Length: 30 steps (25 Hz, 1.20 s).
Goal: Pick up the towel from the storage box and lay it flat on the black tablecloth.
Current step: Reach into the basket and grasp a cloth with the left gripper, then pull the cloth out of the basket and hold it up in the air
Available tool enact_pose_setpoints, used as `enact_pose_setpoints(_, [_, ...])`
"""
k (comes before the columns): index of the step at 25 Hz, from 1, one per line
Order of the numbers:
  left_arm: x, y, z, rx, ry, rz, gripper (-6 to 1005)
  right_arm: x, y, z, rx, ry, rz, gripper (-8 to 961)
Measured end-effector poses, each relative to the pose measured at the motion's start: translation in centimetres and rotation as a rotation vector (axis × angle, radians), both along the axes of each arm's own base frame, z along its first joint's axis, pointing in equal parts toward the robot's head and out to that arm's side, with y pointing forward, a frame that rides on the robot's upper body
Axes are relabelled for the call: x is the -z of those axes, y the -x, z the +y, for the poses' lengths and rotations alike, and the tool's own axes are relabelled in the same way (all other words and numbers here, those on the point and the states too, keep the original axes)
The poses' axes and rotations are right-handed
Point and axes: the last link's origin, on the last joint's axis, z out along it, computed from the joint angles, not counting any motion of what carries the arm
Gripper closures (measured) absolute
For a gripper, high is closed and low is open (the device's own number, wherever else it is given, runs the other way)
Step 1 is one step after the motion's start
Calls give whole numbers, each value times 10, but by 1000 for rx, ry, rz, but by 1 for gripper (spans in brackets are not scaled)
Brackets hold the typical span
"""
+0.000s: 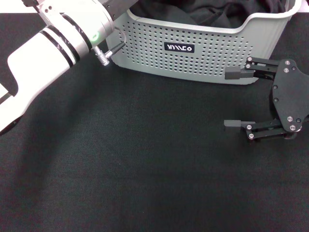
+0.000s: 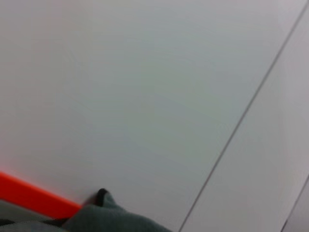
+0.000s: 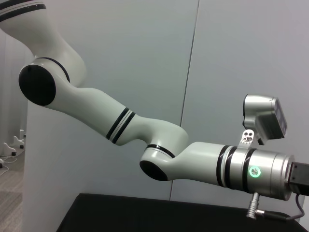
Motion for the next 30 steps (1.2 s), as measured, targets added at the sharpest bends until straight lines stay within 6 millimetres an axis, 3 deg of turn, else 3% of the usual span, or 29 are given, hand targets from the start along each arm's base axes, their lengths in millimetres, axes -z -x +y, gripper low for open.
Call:
enact_pose_setpoints(9, [-5,-7,-6,72,-18,-32,985,2,0,-1,3,9,-1,120])
enact_pose_setpoints(13, [-26,-22,-22,240,-61,-114,988,-2,-1,-2,15,-1,24,120])
enact_pose_setpoints(22, [-109,-29,-79,535,-192,-305,992,-25,1,3,48,-81,147,121])
enact_pose_setpoints(26, [-127,-25,-97,589,-222,-340,992,-45,4,2,51,-134,263,122])
enact_pose_setpoints(30, [-125,-14,-100,551,-236,-333,992,-59,6,2,60,-168,380,123])
